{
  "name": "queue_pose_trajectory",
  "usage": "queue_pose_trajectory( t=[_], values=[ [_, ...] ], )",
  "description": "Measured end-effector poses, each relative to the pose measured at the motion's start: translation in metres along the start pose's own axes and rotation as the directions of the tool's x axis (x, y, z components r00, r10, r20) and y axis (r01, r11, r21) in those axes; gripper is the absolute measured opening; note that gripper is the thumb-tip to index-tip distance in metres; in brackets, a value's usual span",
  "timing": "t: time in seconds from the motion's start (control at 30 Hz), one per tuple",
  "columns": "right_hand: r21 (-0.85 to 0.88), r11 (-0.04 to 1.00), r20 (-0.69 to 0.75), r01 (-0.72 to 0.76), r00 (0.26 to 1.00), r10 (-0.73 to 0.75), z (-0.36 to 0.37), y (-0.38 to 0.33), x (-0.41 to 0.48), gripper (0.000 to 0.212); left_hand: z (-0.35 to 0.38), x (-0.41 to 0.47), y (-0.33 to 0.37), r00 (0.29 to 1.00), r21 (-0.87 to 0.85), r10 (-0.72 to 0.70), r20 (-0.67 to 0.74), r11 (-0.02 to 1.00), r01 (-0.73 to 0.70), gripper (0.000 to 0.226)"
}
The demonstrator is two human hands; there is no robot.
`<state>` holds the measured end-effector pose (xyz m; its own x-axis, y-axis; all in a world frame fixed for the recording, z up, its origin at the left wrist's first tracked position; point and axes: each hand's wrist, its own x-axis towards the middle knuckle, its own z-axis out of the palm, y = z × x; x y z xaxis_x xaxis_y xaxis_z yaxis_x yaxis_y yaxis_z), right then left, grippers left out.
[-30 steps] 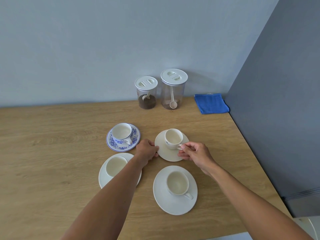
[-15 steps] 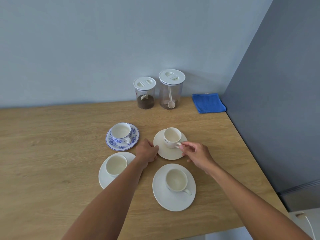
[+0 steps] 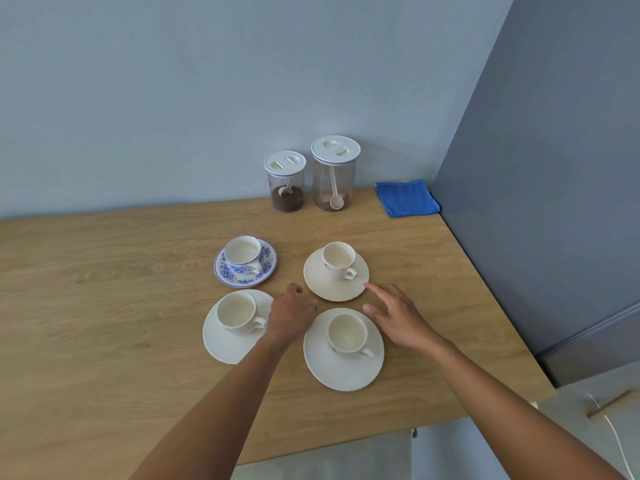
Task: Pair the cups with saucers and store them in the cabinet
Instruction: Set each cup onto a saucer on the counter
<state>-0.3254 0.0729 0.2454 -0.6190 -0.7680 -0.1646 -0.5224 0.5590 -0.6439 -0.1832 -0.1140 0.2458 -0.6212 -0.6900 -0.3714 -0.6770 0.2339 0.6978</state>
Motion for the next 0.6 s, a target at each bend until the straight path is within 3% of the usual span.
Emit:
queue_pose_trajectory(
  t=[0.17,0.33,0.6],
  values=[
    [-0.057,0.997,0.027,-0.044,0.999,0.046,0.008,0.006,-0.028,0.058,0.003,-0.026,-0.018,0.989,0.116,0.145,-0.001,0.983,-0.144,0.053],
    [-0.178,0.981,0.051,-0.083,0.994,0.093,0.020,0.010,-0.052,0.064,0.006,-0.052,-0.037,0.975,0.212,0.204,0.090,0.952,-0.219,0.062],
    [-0.096,0.990,0.080,-0.107,0.990,0.115,0.039,0.017,-0.062,0.072,0.019,-0.066,-0.051,0.968,0.204,0.213,0.129,0.950,-0.236,0.072]
  ],
)
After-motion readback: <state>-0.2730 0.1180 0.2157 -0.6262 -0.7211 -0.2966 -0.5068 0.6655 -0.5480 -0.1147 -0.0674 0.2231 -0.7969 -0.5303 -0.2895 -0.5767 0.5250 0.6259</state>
